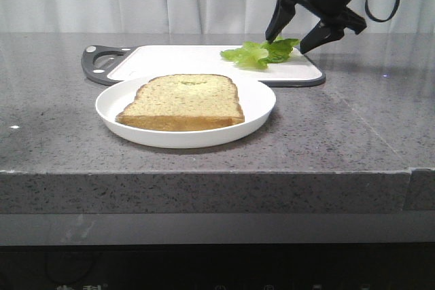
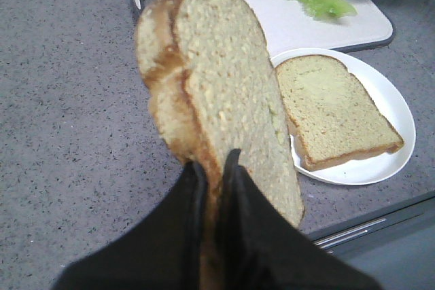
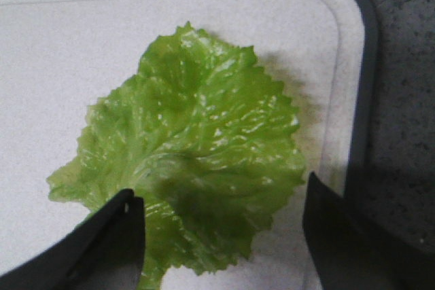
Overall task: Left arm grabs bread, right arm adds lettuce
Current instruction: 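Lower the right gripper onto the lettuce leaf and grasp it, then lift the lettuce leaf off the cutting board with the right gripper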
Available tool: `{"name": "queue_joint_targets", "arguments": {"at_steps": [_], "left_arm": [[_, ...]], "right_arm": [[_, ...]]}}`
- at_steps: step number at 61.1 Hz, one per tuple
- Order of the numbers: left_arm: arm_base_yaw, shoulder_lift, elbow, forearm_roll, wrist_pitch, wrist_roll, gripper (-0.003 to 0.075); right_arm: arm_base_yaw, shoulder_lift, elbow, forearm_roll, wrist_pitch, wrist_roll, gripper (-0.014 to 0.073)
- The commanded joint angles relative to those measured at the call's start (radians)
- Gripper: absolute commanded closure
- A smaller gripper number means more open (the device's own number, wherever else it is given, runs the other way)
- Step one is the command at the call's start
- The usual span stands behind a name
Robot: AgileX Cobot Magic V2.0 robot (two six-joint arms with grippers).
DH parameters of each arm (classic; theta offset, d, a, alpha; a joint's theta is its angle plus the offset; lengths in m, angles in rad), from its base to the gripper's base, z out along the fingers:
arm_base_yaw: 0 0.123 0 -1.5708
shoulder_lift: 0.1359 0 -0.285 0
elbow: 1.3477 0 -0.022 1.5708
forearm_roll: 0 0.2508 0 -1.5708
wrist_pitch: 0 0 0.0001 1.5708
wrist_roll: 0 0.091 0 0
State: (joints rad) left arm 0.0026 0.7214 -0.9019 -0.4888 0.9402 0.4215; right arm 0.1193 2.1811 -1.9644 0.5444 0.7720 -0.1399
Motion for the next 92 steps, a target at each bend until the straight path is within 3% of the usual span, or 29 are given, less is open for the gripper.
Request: {"name": "queue_joint_targets", "arguments": {"at_steps": [1, 11, 34, 47, 71, 77, 92], "left_arm": [[0.003, -0.003, -0.025, -0.035, -0.064, -0.010, 0.0741], [0.003, -0.003, -0.025, -0.035, -0.064, -0.010, 0.0741], [0.003, -0.003, -0.025, -0.035, -0.064, -0.010, 0.0741], [0.003, -0.003, -0.025, -0.035, -0.066, -0.010, 0.0741], [0.003, -0.003, -0.025, -0.035, -0.068, -0.008, 0.0741], [0.003, -0.003, -0.025, -0.035, -0.068, -0.008, 0.0741], [0.003, -0.003, -0.025, -0.035, -0.068, -0.005, 0.0741]], "right_arm": [[0.002, -0.046, -0.060, 0.036, -0.006, -0.013, 0.0082], [0.014, -0.029, -0.078, 0.052, 0.020, -0.068, 0.0110], [0.023, -0.029, -0.078, 0.097, -0.060, -0.094, 0.0540], [0.023, -0.046, -0.078, 0.126, -0.057, -0.094, 0.0712], [0.024, -0.253, -0.033, 0.133, 0.038, -0.103, 0.0710], [0.031, -0.346, 0.064, 0.156, 0.011, -0.133, 0.0710], [0.102, -0.581, 0.404, 0.301, -0.083, -0.386, 0.0710]]}}
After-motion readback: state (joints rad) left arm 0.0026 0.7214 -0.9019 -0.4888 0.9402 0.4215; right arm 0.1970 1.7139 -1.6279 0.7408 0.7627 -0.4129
